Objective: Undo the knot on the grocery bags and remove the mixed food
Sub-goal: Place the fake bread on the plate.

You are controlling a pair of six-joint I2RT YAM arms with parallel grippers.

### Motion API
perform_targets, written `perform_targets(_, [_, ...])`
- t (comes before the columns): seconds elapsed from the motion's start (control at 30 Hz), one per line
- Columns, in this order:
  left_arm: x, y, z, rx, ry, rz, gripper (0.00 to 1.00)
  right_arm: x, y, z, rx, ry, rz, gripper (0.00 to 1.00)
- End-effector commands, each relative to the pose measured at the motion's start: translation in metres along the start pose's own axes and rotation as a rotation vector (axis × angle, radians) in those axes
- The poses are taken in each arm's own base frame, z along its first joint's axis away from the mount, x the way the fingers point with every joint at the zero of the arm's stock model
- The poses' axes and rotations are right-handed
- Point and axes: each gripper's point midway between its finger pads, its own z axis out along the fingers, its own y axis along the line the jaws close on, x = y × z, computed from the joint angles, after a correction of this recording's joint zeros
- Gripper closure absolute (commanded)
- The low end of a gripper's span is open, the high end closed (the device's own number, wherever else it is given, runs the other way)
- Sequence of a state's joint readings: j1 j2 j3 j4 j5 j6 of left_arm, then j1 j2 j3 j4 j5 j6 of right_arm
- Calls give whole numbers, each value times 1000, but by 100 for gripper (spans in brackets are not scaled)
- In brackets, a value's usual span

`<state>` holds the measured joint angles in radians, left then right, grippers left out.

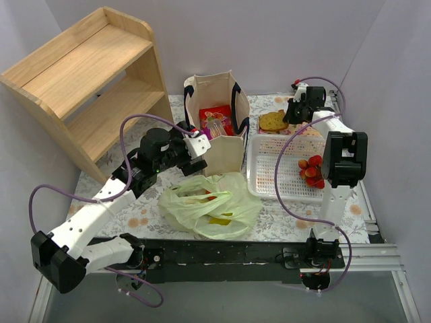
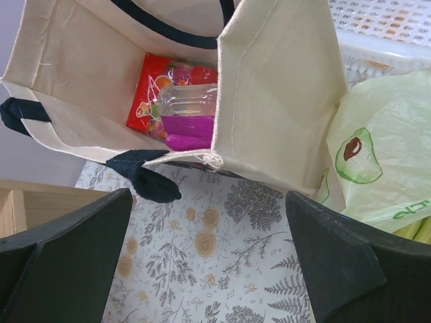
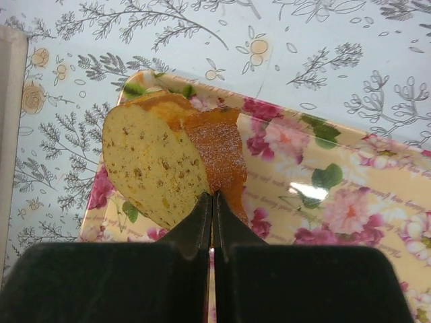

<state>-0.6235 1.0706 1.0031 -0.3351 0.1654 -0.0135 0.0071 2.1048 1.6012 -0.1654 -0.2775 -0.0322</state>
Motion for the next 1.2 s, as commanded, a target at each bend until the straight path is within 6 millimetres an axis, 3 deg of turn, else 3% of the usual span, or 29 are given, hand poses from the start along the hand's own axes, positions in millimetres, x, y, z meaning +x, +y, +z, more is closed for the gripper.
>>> perform_targets(0.0, [-1,13,3,-45,2,39,2,-22,-21,-1,5,-48,37,99])
perform_targets(0.3, [8,15,14,-33,36,39,2,-9,-21,10,-37,-7,53,97])
perform_targets(0.33, [10,14,15,-34,38,37,2,-8,-23,11,-28,-6,56,85])
perform_targets(0.53, [14,15,15,-42,44,33,2,-32,-20,-1,-19,-71,69,56])
perform_targets(0.63, [16,13,16,-46,40,34,2,-36,-19,-3,-22,-81,74,48])
perform_targets(0.77, [17,13,15,-52,37,38,2,-43,-12,-7,-49,-100,65,47])
perform_targets(0.97, [8,12,11,-48,2,-25,2,-103,24,-54,-114,-251,-40,44])
perform_targets(1.03, [2,4,9,8,-15,-84,2,-128,47,-86,-131,-318,-99,42])
perform_targets(1.07, [1,3,9,26,-13,-150,2,-127,66,-93,-151,-324,-188,41])
perform_targets(1.1, [-7,6,6,33,-26,-173,2,-138,95,-116,-183,-365,-259,41])
perform_targets(1.13, [-4,0,5,62,2,-213,2,-137,112,-127,-207,-374,-308,40])
perform_targets(1.17, [4,-1,6,76,34,-247,2,-119,125,-130,-229,-336,-346,40])
